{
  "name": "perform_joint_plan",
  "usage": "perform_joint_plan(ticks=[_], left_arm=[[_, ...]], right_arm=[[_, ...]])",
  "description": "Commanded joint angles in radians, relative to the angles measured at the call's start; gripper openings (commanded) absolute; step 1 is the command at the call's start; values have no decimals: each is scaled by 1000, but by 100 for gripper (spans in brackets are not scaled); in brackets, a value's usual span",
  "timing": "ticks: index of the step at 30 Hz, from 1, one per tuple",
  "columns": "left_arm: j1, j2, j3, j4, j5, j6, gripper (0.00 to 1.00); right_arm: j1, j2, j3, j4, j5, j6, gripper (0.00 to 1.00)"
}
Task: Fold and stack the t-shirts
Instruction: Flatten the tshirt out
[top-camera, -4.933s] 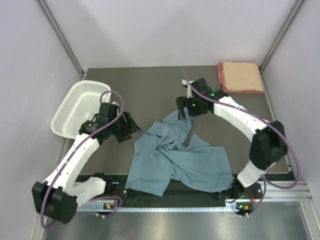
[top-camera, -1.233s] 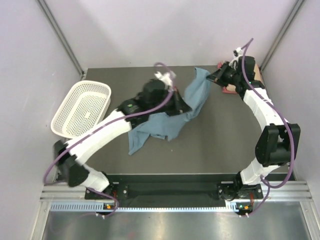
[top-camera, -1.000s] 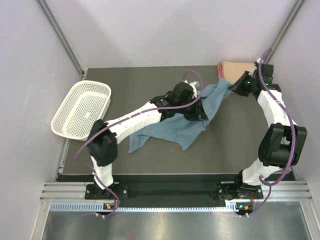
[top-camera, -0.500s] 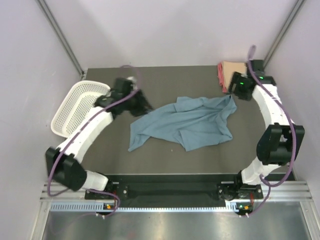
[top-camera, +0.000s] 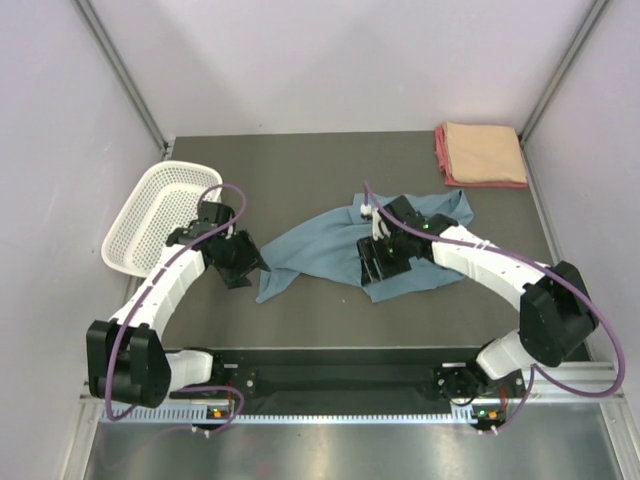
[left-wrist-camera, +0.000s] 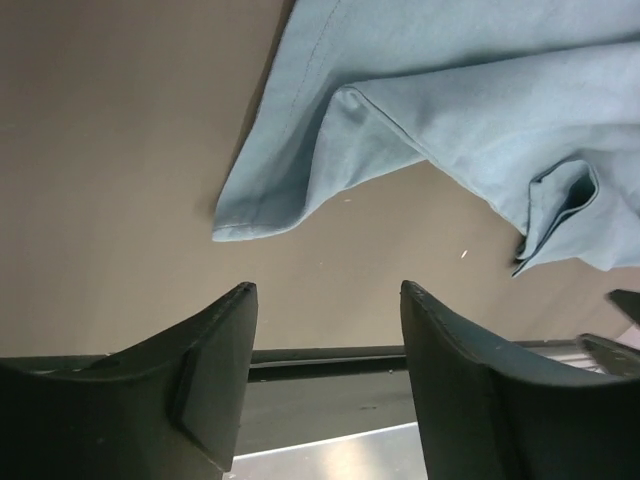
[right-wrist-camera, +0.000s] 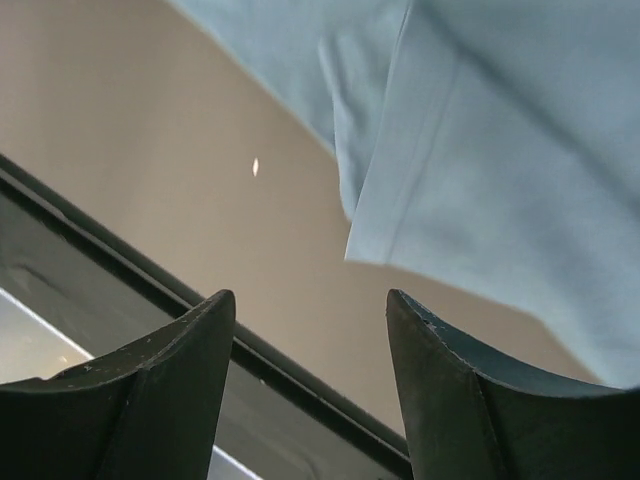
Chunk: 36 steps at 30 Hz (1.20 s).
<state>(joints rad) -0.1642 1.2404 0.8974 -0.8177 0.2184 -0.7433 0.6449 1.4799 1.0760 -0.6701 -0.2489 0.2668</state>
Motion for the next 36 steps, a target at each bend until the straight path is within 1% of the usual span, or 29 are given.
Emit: perform_joint_plan(ticks=[1,3,5,9,11,14,19,24,30,36], left_arm=[[3,-13,-24,0,-2,82,66],[3,-18,-81,43,4,85,67],[3,-13,-122,61,-8,68,66],[3,8,-164,109,-27,29,51],[5,24,-169,118,-42,4,50],[5,37,-170,146,-48,-10,53],[5,80,-170,166,-74,54,52],[3,140,-183,204,-68,96,56],[3,157,-201,239,-33,79,52],[3,160,-255,328,59,38,53]], right_arm=[[35,-76,-69,87,-35,37,62],[41,-82,-80,96,-46,38,62],[44,-84,-73,93,-44,29,62],[44,-76,-50,75,-30,5,62],[42,-75,-50,75,-32,0,62],[44,-75,-60,84,-43,0,62],[44,-78,-76,90,-49,2,61],[45,-78,-65,93,-49,-1,61],[44,-63,-60,93,-55,0,60],[45,-64,-74,98,-53,5,59]])
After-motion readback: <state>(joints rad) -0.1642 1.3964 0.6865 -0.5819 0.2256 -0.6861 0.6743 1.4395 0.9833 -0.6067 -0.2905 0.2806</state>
